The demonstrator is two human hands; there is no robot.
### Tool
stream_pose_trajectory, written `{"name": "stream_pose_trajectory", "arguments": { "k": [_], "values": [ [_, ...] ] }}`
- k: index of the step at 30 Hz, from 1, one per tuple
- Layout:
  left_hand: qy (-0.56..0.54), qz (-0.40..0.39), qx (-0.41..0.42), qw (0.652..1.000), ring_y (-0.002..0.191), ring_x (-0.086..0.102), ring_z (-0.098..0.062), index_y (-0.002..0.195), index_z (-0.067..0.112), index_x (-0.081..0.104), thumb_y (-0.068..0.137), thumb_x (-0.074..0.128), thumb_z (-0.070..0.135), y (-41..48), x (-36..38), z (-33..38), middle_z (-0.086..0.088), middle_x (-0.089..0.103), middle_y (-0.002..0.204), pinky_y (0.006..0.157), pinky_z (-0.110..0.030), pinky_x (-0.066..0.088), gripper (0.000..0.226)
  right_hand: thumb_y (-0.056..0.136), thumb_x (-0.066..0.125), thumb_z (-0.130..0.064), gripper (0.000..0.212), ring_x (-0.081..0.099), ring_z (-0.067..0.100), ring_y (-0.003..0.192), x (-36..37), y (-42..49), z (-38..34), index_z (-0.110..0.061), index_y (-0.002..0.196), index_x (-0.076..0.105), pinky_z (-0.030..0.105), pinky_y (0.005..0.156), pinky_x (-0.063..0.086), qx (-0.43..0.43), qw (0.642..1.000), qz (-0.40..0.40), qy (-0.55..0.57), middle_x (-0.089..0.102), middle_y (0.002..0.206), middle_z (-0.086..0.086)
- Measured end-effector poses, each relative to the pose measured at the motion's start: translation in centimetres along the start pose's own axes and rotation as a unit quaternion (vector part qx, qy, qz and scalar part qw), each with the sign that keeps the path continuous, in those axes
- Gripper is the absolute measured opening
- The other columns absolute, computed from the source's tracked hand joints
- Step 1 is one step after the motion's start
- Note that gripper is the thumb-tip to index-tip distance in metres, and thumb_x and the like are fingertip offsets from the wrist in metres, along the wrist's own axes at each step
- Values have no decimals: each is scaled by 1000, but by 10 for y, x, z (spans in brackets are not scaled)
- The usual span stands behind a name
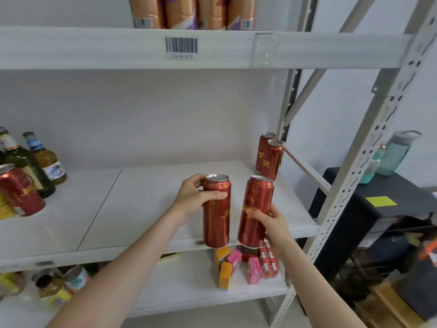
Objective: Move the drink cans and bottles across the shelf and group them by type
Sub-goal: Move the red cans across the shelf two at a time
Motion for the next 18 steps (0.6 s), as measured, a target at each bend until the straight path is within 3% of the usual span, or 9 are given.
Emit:
{"name": "stream_pose_trajectory", "arguments": {
  "k": [9,15,18],
  "values": [
    [11,-14,4,1000,98,69,-16,99,22,70,37,91,36,65,69,1,1,73,105,90,-41,57,67,68,85,-22,46,70,19,96,-69,61,-9,-27,109,66,35,78,54,-18,1000,11,-3,74,100,-3],
    [17,-1,0,1000,101,69,-16,98,26,71,38,92,36,98,96,-2,4,73,105,91,-41,56,64,72,84,-22,40,69,11,93,-98,100,-14,-35,106,65,25,70,52,-20,1000,-4,-21,74,96,-12],
    [20,9,2,1000,107,66,-17,100,27,71,39,92,37,113,108,-5,3,72,109,95,-46,53,66,71,85,-24,43,68,10,95,-109,121,-14,-37,108,65,27,74,52,-29,999,-20,-38,73,99,-13]
  ]
}}
Point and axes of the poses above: each hand's wrist, its own y-axis towards the middle knuckle, its own x-axis out of the palm, z = x × y, the point moved 2 cm from there along y, towards the middle knuckle
